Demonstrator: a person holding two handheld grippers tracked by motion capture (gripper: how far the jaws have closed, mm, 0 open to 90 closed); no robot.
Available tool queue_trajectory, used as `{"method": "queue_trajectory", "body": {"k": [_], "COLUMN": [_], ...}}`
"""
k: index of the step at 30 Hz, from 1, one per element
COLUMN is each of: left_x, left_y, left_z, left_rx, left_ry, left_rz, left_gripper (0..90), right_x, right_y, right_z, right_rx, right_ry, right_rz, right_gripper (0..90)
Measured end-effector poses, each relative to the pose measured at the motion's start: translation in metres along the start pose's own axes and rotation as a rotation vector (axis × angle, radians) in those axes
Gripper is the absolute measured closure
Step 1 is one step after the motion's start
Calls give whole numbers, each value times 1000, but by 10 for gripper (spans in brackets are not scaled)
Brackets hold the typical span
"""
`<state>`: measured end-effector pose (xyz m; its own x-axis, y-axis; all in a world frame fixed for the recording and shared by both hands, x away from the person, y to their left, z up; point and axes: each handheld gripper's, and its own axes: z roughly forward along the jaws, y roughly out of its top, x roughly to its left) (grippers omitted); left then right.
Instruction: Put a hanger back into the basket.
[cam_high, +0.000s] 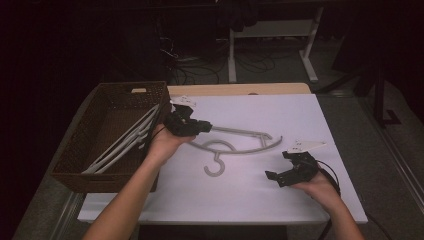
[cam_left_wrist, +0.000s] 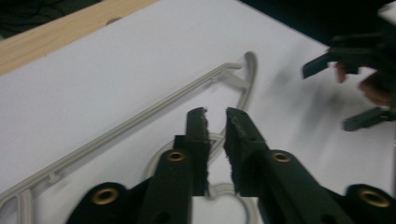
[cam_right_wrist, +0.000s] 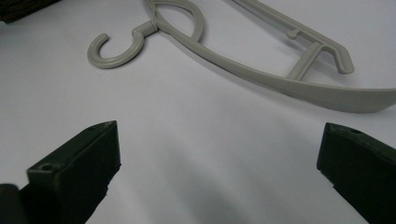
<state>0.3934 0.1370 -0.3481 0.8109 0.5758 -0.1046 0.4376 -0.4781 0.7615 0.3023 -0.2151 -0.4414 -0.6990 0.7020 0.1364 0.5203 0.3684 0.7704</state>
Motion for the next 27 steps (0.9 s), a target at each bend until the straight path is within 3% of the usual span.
{"method": "queue_trajectory", "body": {"k": [2, 8, 16, 21, 27], "left_x": [3, 17, 38, 43, 42], "left_y": [-3, -18, -43, -54, -59], "left_z": [13, 45, 68, 74, 76], "left_rx": [31, 84, 176, 212, 236], "left_ry": [33, 95, 183, 204, 187], "left_rz": [7, -53, -90, -96, -92], "left_gripper": [853, 900, 900, 900, 900], "right_x": [0, -1, -1, -1, -1], "right_y": [0, 0, 0, 0, 0], "right_z": [0, -1, 0, 0, 0], "right_rx": [-1, -4, -3, 0, -1], "right_ry": [2, 2, 5, 6, 5], "right_rz": [-1, 2, -1, 1, 3], "right_gripper": [0, 0, 0, 0, 0]}}
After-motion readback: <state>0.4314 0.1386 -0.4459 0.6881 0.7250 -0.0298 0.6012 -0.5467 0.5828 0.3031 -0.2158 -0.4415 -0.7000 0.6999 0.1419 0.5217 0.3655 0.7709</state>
